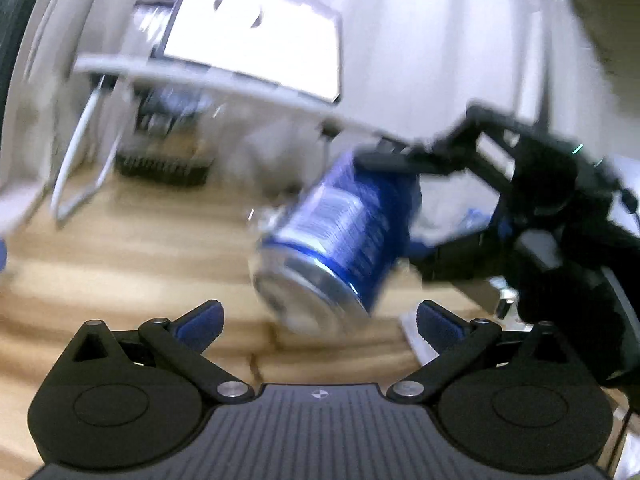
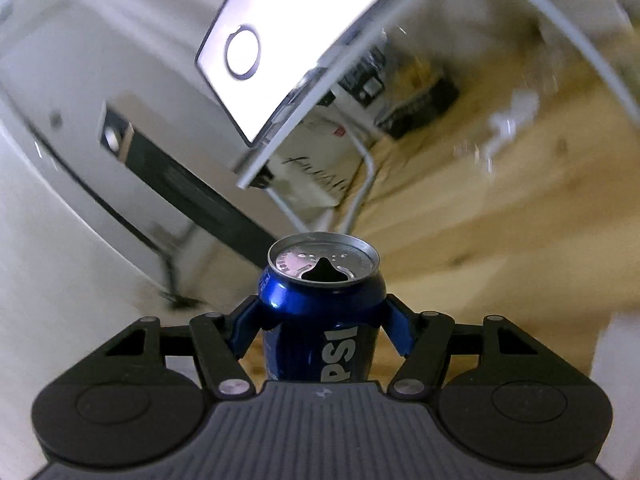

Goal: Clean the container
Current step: 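Lift the Pepsi can and pass it into the left gripper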

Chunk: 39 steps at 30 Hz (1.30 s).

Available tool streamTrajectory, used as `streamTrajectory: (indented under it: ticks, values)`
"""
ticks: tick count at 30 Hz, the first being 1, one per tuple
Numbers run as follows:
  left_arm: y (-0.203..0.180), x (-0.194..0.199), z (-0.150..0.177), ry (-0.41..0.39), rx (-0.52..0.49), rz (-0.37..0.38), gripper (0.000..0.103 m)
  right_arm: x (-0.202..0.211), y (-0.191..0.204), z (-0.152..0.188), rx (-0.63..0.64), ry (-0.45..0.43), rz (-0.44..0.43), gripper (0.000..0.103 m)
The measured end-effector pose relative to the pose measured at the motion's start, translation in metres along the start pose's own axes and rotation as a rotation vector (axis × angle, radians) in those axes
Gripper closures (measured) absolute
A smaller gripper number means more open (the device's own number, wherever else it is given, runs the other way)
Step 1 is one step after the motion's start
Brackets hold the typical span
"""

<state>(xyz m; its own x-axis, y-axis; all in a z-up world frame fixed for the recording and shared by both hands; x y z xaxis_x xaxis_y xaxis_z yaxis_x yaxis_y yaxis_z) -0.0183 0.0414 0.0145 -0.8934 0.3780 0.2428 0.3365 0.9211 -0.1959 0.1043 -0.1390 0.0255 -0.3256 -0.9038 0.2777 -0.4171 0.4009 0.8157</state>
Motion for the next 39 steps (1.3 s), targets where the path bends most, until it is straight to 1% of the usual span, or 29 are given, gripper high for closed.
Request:
streamTrajectory:
  ticks: [2, 4, 6, 8, 10, 12, 13, 15, 18, 23, 28, 29, 30, 31, 34, 36, 39]
  values:
    - [-0.007, 0.011, -0.002, -0.041, -0.085, 0.027, 0.0, 0.008, -0.01, 0.008, -0.11, 0.029, -0.064, 0.037]
    - [-0.014, 0.021, -0.005, -0.082, -0.171, 0.054, 0.0, 0.018, -0.019, 0.017, -0.191, 0.028, -0.135, 0.037]
    - [-0.021, 0.032, -0.007, -0.123, -0.256, 0.081, 0.0, 0.021, -0.026, 0.026, -0.245, 0.032, -0.166, 0.037]
    - [-0.027, 0.036, -0.006, -0.141, -0.302, 0.094, 0.003, 0.021, -0.027, 0.034, -0.278, 0.051, -0.207, 0.037]
    - [-0.032, 0.036, -0.004, -0.152, -0.343, 0.103, 0.008, 0.017, -0.025, 0.039, -0.279, 0.066, -0.22, 0.037]
    - [-0.032, 0.032, 0.006, -0.144, -0.373, 0.1, 0.016, 0.015, -0.022, 0.042, -0.28, 0.081, -0.236, 0.037]
    - [-0.032, 0.03, 0.009, -0.144, -0.38, 0.099, 0.018, 0.014, -0.02, 0.043, -0.275, 0.086, -0.242, 0.037]
    - [-0.033, 0.029, 0.011, -0.152, -0.391, 0.098, 0.027, 0.013, -0.017, 0.043, -0.28, 0.086, -0.262, 0.037]
    - [-0.035, 0.029, 0.011, -0.169, -0.394, 0.1, 0.03, 0.011, -0.019, 0.046, -0.286, 0.082, -0.266, 0.037]
    - [-0.039, 0.031, 0.007, -0.203, -0.395, 0.106, 0.03, 0.013, -0.024, 0.051, -0.304, 0.086, -0.275, 0.037]
    - [-0.039, 0.029, 0.002, -0.177, -0.385, 0.119, 0.03, 0.012, -0.021, 0.056, -0.295, 0.086, -0.301, 0.037]
    - [-0.039, 0.029, 0.001, -0.173, -0.383, 0.118, 0.031, 0.013, -0.021, 0.055, -0.294, 0.084, -0.3, 0.037]
    - [-0.039, 0.029, 0.0, -0.17, -0.382, 0.115, 0.035, 0.013, -0.021, 0.055, -0.295, 0.085, -0.301, 0.037]
    - [-0.04, 0.029, 0.0, -0.17, -0.383, 0.111, 0.036, 0.013, -0.021, 0.055, -0.297, 0.087, -0.301, 0.037]
    - [-0.042, 0.03, 0.0, -0.174, -0.392, 0.094, 0.036, 0.014, -0.022, 0.054, -0.299, 0.082, -0.301, 0.037]
    - [-0.045, 0.029, 0.0, -0.163, -0.386, 0.076, 0.036, 0.015, -0.022, 0.055, -0.294, 0.074, -0.3, 0.037]
    - [-0.044, 0.026, 0.0, -0.131, -0.355, 0.039, 0.036, 0.02, -0.021, 0.053, -0.258, 0.04, -0.258, 0.032]
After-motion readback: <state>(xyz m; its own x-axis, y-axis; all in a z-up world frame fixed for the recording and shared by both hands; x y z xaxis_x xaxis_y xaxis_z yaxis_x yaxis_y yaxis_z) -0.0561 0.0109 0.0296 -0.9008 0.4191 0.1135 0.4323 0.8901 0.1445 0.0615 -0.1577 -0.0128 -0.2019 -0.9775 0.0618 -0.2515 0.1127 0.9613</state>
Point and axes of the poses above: each gripper's, at about its wrist camera, not at the fingertips, and x roughly against the way its jaws point, y to its left, z to its underside, the point moved 5 cm from there along -x, roughly the way its jaws point
